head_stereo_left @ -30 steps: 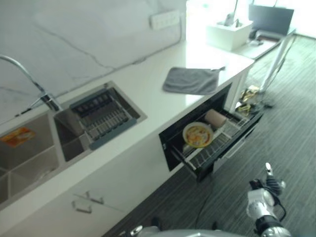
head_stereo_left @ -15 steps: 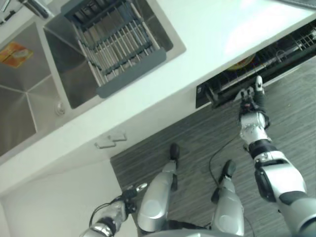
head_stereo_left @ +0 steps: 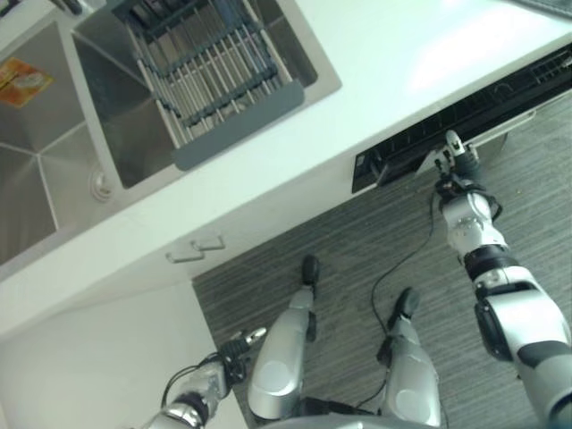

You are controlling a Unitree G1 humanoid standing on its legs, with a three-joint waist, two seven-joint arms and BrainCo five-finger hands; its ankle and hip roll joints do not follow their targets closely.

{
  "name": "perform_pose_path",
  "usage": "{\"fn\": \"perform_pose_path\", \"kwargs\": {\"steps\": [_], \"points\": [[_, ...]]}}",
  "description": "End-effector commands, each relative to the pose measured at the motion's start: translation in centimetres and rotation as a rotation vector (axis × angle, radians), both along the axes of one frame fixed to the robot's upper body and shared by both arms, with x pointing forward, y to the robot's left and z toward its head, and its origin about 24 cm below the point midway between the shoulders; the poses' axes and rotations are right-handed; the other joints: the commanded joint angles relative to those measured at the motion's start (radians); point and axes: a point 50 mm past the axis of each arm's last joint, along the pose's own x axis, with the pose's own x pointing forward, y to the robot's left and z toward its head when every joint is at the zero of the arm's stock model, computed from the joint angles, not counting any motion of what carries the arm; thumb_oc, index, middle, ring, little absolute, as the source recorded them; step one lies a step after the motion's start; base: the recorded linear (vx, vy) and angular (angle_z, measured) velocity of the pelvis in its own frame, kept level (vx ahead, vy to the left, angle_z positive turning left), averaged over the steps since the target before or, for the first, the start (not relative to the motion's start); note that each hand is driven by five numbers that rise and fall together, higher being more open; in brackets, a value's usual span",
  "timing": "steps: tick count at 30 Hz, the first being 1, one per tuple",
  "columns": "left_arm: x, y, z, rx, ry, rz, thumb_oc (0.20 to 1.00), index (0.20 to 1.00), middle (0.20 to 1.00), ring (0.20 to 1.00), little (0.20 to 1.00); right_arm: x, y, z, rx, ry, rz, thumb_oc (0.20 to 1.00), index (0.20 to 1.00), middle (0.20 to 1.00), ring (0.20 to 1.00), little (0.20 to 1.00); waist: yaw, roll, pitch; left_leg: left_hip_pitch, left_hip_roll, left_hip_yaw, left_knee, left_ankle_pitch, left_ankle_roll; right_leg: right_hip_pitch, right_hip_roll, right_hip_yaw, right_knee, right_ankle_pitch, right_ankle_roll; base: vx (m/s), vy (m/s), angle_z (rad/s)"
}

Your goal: Place the dishes in the dishwasher.

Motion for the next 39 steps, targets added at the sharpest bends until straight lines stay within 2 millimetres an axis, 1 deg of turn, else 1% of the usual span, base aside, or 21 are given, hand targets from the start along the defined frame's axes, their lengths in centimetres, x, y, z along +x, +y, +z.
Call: {"fn": "perform_pose_path", "kwargs": {"steps": [1, 4, 5, 7, 9, 13, 17, 21, 26, 31, 35, 36, 37, 38, 39], "points": [[-1.1, 2.3, -0.1, 0.076, 0.045, -0.024, 1.000, 1.000, 1.000, 1.000, 1.000, 1.3, 2.4, 10.7, -0.193, -0.352, 0.112, 1.000, 1.000, 1.000, 1.000, 1.000, 0.061, -0.021, -0.053, 0.013, 0.057, -0.031, 0.097, -0.079, -0.047, -0.068, -0.070, -0.001, 0.194, -0.064, 0.015, 0.00, 0.000, 0.00], [-1.4, 2.5, -0.2, 0.077, 0.053, -0.025, 1.000, 1.000, 1.000, 1.000, 1.000, 1.4, 1.9, 12.5, -0.237, -0.379, 0.100, 1.000, 1.000, 1.000, 1.000, 1.000, 0.076, -0.015, -0.055, 0.017, 0.054, -0.037, 0.086, -0.075, -0.049, -0.057, -0.072, -0.016, 0.190, -0.066, 0.016, 0.00, 0.029, 0.10], [-1.6, 2.6, -0.2, 0.080, 0.061, -0.030, 1.000, 1.000, 1.000, 1.000, 1.000, 1.4, 2.0, 13.5, -0.258, -0.396, 0.101, 1.000, 1.000, 1.000, 1.000, 1.000, 0.083, -0.015, -0.058, 0.020, 0.054, -0.040, 0.079, -0.072, -0.049, -0.052, -0.071, -0.023, 0.188, -0.067, 0.016, 0.00, 0.030, 0.13], [-1.9, 2.9, -0.3, 0.081, 0.067, -0.030, 1.000, 1.000, 1.000, 1.000, 1.000, 1.3, 2.1, 14.3, -0.279, -0.416, 0.109, 1.000, 1.000, 1.000, 1.000, 1.000, 0.089, -0.015, -0.059, 0.024, 0.054, -0.044, 0.072, -0.069, -0.050, -0.046, -0.069, -0.029, 0.186, -0.069, 0.016, 0.01, 0.022, 0.09], [-2.5, 3.2, -0.4, 0.085, 0.079, -0.031, 1.000, 1.000, 1.000, 1.000, 1.000, 1.2, 2.3, 15.6, -0.305, -0.451, 0.126, 1.000, 1.000, 1.000, 1.000, 1.000, 0.098, -0.018, -0.062, 0.027, 0.055, -0.048, 0.071, -0.067, -0.050, -0.037, -0.068, -0.038, 0.190, -0.075, 0.013, 0.03, 0.021, 0.06], [-2.7, 3.7, -0.3, 0.091, 0.087, -0.023, 1.000, 1.000, 1.000, 1.000, 1.000, 1.0, 2.8, 17.0, -0.324, -0.498, 0.159, 1.000, 1.000, 1.000, 1.000, 1.000, 0.111, -0.024, -0.065, 0.029, 0.056, -0.052, 0.071, -0.066, -0.051, -0.027, -0.068, -0.052, 0.191, -0.077, 0.014, 0.03, -0.001, 0.13], [-3.2, 4.2, -0.4, 0.097, 0.097, -0.008, 1.000, 1.000, 1.000, 1.000, 1.000, 0.7, 3.9, 18.2, -0.354, -0.548, 0.209, 1.000, 1.000, 1.000, 1.000, 1.000, 0.121, -0.032, -0.068, 0.033, 0.058, -0.054, 0.073, -0.066, -0.050, -0.014, -0.063, -0.060, 0.189, -0.079, 0.012, 0.04, 0.003, 0.07], [-3.7, 5.0, -0.3, 0.111, 0.112, -0.003, 1.000, 1.000, 1.000, 1.000, 1.000, 0.2, 4.4, 19.8, -0.351, -0.635, 0.252, 1.000, 1.000, 1.000, 1.000, 1.000, 0.133, -0.046, -0.072, 0.037, 0.062, -0.060, 0.076, -0.069, -0.049, 0.004, -0.054, -0.069, 0.183, -0.082, 0.011, 0.05, -0.021, 0.09], [-3.8, 5.7, -0.1, 0.126, 0.114, 0.005, 1.000, 1.000, 1.000, 1.000, 1.000, -0.7, 5.2, 21.6, -0.319, -0.743, 0.284, 1.000, 1.000, 1.000, 1.000, 1.000, 0.144, -0.062, -0.075, 0.038, 0.066, -0.062, 0.081, -0.070, -0.048, 0.020, -0.046, -0.077, 0.175, -0.082, 0.012, 0.03, -0.034, 0.01], [-3.8, 6.1, 0.0, 0.143, 0.112, 0.008, 1.000, 1.000, 1.000, 1.000, 1.000, -1.0, 5.5, 22.1, -0.298, -0.786, 0.308, 1.000, 1.000, 1.000, 1.000, 1.000, 0.151, -0.068, -0.078, 0.037, 0.066, -0.067, 0.083, -0.071, -0.046, 0.031, -0.041, -0.081, 0.171, -0.085, 0.013, 0.01, -0.017, 0.00], [-3.8, 6.4, 0.1, 0.169, 0.112, 0.036, 1.000, 1.000, 1.000, 1.000, 1.000, -0.8, 5.4, 21.7, -0.285, -0.764, 0.299, 1.000, 1.000, 1.000, 1.000, 1.000, 0.152, -0.069, -0.080, 0.039, 0.067, -0.067, 0.084, -0.071, -0.046, 0.037, -0.040, -0.082, 0.170, -0.087, 0.013, 0.00, -0.015, 0.03], [-3.8, 6.5, 0.2, 0.170, 0.110, 0.047, 1.000, 1.000, 1.000, 1.000, 1.000, -0.5, 5.3, 20.7, -0.270, -0.723, 0.304, 1.000, 1.000, 1.000, 1.000, 1.000, 0.150, -0.070, -0.085, 0.045, 0.070, -0.065, 0.078, -0.068, -0.047, 0.043, -0.037, -0.080, 0.169, -0.089, 0.013, 0.00, 0.000, 0.00], [-3.8, 6.5, 0.1, 0.170, 0.110, 0.050, 1.000, 1.000, 1.000, 1.000, 1.000, -0.4, 5.2, 20.5, -0.265, -0.712, 0.305, 1.000, 1.000, 1.000, 1.000, 1.000, 0.149, -0.070, -0.086, 0.047, 0.071, -0.065, 0.076, -0.067, -0.048, 0.044, -0.036, -0.079, 0.168, -0.090, 0.012, -0.03, -0.006, 0.00], [-3.8, 6.1, 0.0, 0.160, 0.110, 0.068, 1.000, 1.000, 1.000, 1.000, 1.000, 0.3, 4.9, 17.6, -0.218, -0.618, 0.305, 1.000, 1.000, 1.000, 1.000, 1.000, 0.139, -0.073, -0.096, 0.067, 0.075, -0.060, 0.060, -0.064, -0.049, 0.059, -0.030, -0.076, 0.158, -0.092, 0.010, 0.00, 0.000, 0.00], [-3.9, 6.0, -0.1, 0.158, 0.111, 0.069, 1.000, 1.000, 1.000, 1.000, 1.000, 0.4, 4.8, 16.6, -0.189, -0.595, 0.306, 1.000, 1.000, 1.000, 1.000, 1.000, 0.135, -0.074, -0.098, 0.072, 0.077, -0.058, 0.056, -0.062, -0.050, 0.063, -0.029, -0.076, 0.155, -0.091, 0.009, -0.03, -0.018, 0.01]]}}
